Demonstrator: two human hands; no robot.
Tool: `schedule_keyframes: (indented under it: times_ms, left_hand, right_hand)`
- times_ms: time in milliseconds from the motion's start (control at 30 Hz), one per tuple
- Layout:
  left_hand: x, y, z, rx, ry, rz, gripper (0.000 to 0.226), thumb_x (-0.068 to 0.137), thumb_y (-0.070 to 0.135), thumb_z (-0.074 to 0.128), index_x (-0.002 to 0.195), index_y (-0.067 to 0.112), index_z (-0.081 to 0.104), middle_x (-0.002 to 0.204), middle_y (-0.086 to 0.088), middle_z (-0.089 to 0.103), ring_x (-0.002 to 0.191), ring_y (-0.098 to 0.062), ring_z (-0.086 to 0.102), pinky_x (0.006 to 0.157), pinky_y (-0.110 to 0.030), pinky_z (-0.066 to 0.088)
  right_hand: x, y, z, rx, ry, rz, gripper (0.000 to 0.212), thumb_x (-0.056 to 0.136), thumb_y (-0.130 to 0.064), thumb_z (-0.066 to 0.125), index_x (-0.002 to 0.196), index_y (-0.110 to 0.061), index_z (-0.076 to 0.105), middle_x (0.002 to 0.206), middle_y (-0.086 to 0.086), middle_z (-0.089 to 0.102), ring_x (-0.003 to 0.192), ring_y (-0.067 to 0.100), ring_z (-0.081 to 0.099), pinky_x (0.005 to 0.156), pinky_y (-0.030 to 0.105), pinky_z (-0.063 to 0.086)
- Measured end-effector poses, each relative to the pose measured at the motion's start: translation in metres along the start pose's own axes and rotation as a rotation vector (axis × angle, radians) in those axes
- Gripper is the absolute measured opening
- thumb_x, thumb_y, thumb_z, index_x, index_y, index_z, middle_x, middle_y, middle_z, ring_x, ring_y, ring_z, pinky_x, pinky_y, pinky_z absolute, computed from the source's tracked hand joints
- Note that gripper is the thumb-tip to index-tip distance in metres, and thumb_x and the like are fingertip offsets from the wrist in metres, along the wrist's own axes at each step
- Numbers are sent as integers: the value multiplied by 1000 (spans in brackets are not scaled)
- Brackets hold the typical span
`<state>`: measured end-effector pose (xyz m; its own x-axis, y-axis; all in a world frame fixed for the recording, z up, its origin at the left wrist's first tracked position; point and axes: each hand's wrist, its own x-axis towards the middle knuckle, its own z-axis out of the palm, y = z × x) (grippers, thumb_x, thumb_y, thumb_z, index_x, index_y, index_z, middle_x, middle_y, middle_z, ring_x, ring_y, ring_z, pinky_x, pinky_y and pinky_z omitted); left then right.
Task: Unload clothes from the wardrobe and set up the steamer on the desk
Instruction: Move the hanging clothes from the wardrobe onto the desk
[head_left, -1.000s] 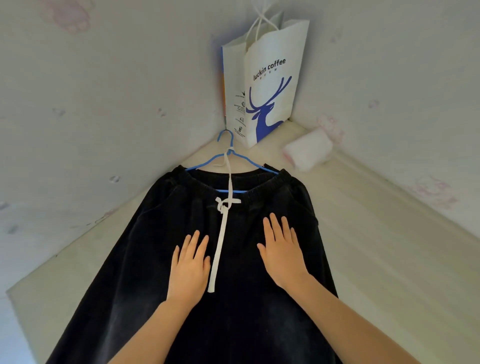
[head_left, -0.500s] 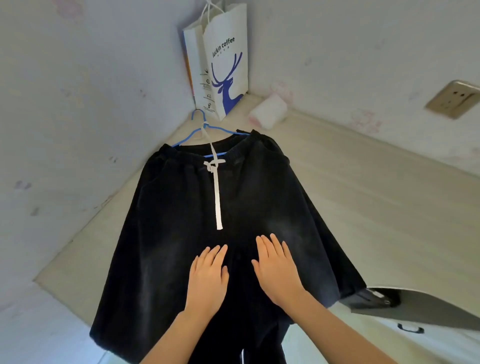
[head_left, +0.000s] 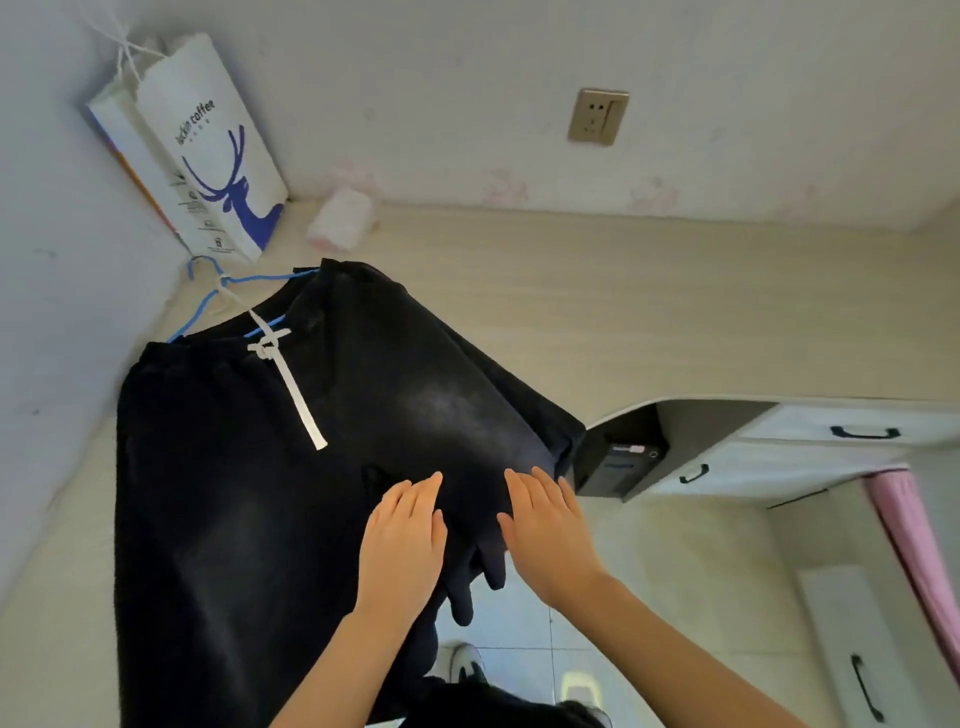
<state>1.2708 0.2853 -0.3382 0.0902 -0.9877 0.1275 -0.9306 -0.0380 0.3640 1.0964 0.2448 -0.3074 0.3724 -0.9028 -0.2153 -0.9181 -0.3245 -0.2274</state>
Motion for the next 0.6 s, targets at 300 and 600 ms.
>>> schedule_keyframes:
  times_ms: [300,600]
  left_hand:
    - [1,98,24,-4,-159,332,40,82,22,71,120,11,65,105,-3,71,100,-19,66,79,-31,56]
    - [-69,225,62,-69,-329,603,38,89,19,60,127,12,59,110,2,68,108,-19,59,86,-33,53]
  right_hand:
    - [-94,77,4,32,70,315,52,101,-39,32,147,-15,25,153,6,30,143,28,20,117,44,9]
    - [-233,156,25,23,237,566,45,85,-37,65,121,-10,60,118,6,66,115,28,60,97,47,49]
